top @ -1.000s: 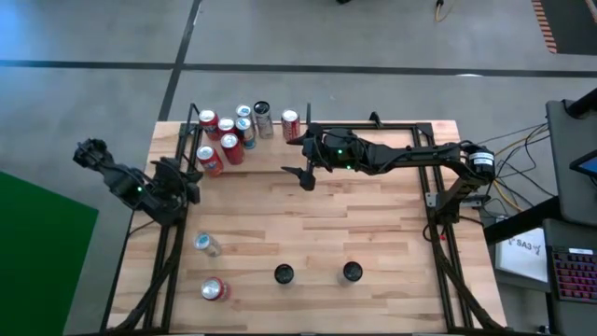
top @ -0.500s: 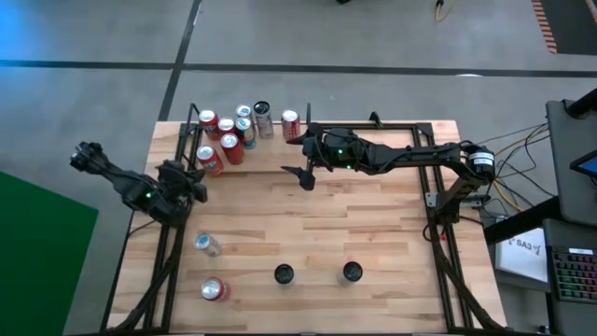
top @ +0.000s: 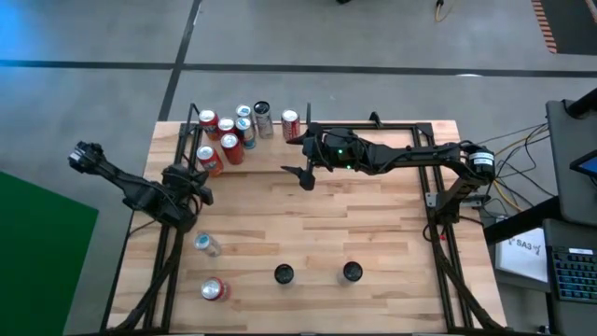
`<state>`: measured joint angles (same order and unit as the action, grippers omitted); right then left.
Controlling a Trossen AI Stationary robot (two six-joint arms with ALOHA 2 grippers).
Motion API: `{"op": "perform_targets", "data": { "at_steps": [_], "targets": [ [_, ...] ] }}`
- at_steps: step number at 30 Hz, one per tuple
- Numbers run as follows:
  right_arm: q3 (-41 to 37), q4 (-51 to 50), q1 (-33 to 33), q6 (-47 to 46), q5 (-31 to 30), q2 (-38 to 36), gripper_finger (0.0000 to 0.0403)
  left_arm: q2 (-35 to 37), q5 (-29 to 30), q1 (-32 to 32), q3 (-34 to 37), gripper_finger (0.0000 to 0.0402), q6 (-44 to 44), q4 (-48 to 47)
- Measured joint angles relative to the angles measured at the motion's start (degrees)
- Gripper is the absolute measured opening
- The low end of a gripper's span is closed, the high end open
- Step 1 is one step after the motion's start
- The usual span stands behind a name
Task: Place canned beverage on shelf
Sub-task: Put the top orange soda can on the shelf aligned with the other orange soda can
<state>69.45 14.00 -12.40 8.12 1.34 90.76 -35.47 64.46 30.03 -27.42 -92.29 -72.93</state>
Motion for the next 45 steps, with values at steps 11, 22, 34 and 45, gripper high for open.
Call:
{"op": "perform_targets", "data": {
  "at_steps": [11, 22, 34, 45],
  "targets": [
    [0.0, 0.0, 0.0, 0.0, 0.0, 0.0, 0.0365, -0.1, 5.4, -3.5, 1.3, 0.0, 0.2, 2.3],
    [0.0, 0.0, 0.0, 0.4, 0.0, 0.0, 0.0365, -1.8, 5.1, -5.2, 1.3, 0.0, 0.2, 2.7],
    [0.0, -0.1, 0.0, 0.5, 0.0, 0.0, 0.0365, -4.6, 6.0, -5.8, 3.3, 0.0, -0.7, 5.3],
    [0.0, -0.1, 0.0, 0.5, 0.0, 0.0, 0.0366, -4.6, 10.2, -7.3, 5.5, 0.0, -1.1, 7.0]
  ]
}}
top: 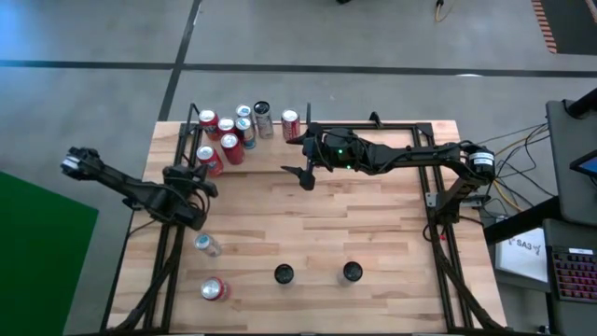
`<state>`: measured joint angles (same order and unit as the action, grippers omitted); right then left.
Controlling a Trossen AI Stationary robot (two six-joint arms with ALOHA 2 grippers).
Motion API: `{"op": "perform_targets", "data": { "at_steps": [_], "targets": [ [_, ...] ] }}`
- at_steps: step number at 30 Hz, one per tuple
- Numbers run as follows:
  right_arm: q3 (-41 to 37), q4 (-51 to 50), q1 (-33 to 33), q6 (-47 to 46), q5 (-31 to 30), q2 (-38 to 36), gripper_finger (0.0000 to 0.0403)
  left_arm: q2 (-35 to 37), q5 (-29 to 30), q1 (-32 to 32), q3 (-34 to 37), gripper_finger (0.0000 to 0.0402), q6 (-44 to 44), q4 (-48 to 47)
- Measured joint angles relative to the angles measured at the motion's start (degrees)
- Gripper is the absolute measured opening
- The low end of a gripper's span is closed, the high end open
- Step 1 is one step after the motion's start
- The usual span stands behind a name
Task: Place canned beverage on shelf
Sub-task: Put the top orange soda can on the shelf aligned with the other orange soda can
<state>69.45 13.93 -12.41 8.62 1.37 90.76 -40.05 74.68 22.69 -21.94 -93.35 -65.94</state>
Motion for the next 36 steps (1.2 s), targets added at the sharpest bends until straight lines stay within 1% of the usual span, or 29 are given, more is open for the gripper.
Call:
{"op": "perform_targets", "data": {
  "at_steps": [4, 8, 10, 12, 16, 18, 20, 25, 32, 36],
  "targets": [
    [0.0, 0.0, 0.0, 0.0, 0.0, 0.0, 0.0366, 0.0, 2.4, -1.1, 0.7, 0.0, 0.0, 0.2],
    [0.0, 0.0, 0.0, 0.0, 0.0, 0.0, 0.0366, 0.0, 2.6, -1.4, 0.9, 0.0, 0.0, 1.5],
    [0.0, 0.0, 0.0, 0.0, 0.0, 0.0, 0.0366, 0.0, 2.4, -1.4, 0.9, 0.0, 2.1, 3.5],
    [0.0, -0.2, 0.0, 0.0, 0.0, 0.0, 0.0366, 0.0, 0.3, -1.3, 0.5, 0.0, 8.7, 6.7],
    [0.0, -0.4, 0.0, 0.4, 0.0, 0.0, 0.0366, -0.2, -5.2, -1.3, 0.6, 0.0, 28.6, 16.0],
    [0.0, -0.4, 0.0, 0.5, 0.0, 0.0, 0.0366, -0.5, -6.2, -1.4, 1.7, 0.0, 34.0, 19.6],
    [0.0, -0.4, 0.0, 0.7, 0.0, 0.0, 0.0366, -1.2, -4.1, -1.4, 2.7, 0.0, 34.7, 21.8],
    [0.0, -0.5, 0.0, 1.0, 0.0, 0.0, 0.0366, -2.5, 1.4, -1.5, 3.6, 0.0, 31.6, 21.9],
    [0.0, -0.5, 0.0, 1.0, 0.0, 0.0, 0.0366, -2.7, 3.0, -2.2, 3.6, 0.0, 31.3, 21.8],
    [0.0, -0.5, 0.0, 1.0, 0.0, 0.0, 0.0366, -3.0, 5.5, -4.1, 3.7, 0.0, 31.4, 21.8]
  ]
}}
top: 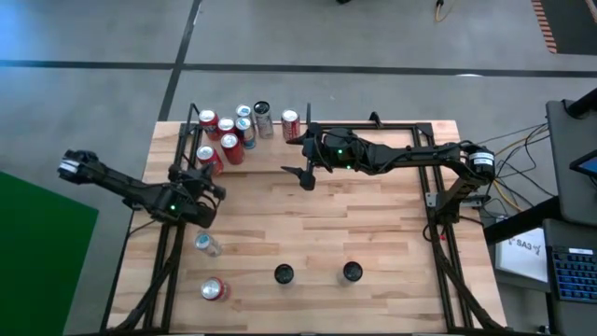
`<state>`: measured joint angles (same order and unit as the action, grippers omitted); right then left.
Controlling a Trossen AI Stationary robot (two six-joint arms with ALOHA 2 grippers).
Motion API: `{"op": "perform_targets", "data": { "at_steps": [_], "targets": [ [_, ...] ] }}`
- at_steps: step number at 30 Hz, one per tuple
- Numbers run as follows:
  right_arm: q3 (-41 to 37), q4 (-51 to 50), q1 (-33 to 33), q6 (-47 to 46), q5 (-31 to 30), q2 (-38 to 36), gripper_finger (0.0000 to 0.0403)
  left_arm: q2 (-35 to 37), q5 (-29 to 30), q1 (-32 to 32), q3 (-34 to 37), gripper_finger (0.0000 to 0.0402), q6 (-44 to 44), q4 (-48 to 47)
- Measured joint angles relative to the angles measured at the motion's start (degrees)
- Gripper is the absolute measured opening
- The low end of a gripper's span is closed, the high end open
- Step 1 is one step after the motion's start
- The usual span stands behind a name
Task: Place canned beverage on shelf
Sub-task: Put the top orange soda can on the shelf aligned with the other orange soda can
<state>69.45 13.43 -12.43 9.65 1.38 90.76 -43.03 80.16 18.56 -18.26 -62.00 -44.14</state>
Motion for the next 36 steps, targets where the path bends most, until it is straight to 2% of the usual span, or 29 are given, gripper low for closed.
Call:
{"op": "perform_targets", "data": {
  "at_steps": [17, 25, 32, 36],
  "targets": [
    [0.0, -0.7, 0.0, -0.1, 0.0, 0.0, 0.0366, 0.0, 0.7, -8.0, 0.1, 0.0, 0.0, 1.0],
    [0.0, -0.9, 0.0, -0.7, 0.0, 0.0, 0.0365, 0.0, -10.7, -7.8, -3.1, 0.0, 0.4, 1.7],
    [0.0, -1.4, 0.0, -0.7, 0.0, 0.0, 0.0365, 0.1, -12.7, -7.9, -6.5, 0.0, -10.8, 1.3],
    [0.0, -1.5, 0.0, -0.7, 0.0, 0.0, 0.0365, -0.3, -17.0, -7.9, -12.1, 0.0, -8.0, 1.6]
  ]
}}
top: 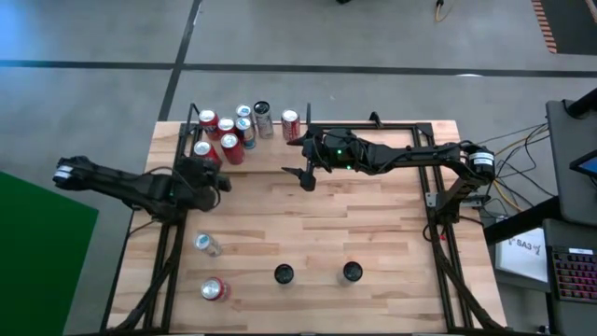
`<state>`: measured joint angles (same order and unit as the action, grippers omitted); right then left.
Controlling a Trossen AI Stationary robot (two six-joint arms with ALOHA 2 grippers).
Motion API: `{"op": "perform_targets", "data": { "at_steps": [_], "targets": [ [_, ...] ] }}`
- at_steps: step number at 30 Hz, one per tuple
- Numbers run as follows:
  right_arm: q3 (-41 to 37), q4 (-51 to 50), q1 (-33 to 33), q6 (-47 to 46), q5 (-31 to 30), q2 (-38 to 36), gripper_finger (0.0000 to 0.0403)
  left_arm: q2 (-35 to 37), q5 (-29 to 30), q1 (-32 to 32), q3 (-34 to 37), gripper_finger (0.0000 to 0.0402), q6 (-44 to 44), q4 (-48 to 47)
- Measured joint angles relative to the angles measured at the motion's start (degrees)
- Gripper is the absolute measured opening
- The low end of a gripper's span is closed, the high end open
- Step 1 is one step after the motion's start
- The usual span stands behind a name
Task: Place canned beverage on shelf
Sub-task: Put the top orange soda can on the shelf aligned with the other orange soda can
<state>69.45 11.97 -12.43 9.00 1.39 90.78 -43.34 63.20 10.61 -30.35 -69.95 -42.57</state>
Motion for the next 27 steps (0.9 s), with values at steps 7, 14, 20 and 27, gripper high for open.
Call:
{"op": "perform_targets", "data": {
  "at_steps": [7, 14, 20, 27],
  "targets": [
    [3.6, -6.5, 0.0, 0.0, 0.0, 0.0, 0.0365, -3.0, -4.7, -1.6, -15.4, 0.0, 14.6, -6.5],
    [9.6, -19.4, 0.0, 0.1, 0.1, -0.4, 0.0365, -7.0, -9.0, -10.6, -30.1, 0.0, 16.7, -27.1],
    [11.3, -25.6, 0.0, -0.4, 0.1, -2.6, 0.0365, -11.2, -22.9, -23.8, -34.3, 0.0, 31.0, -28.1],
    [11.4, -29.6, 0.0, -3.5, 0.2, -6.2, 0.0365, -17.1, -41.4, -40.1, -35.1, 0.0, 49.5, -28.0]
  ]
}}
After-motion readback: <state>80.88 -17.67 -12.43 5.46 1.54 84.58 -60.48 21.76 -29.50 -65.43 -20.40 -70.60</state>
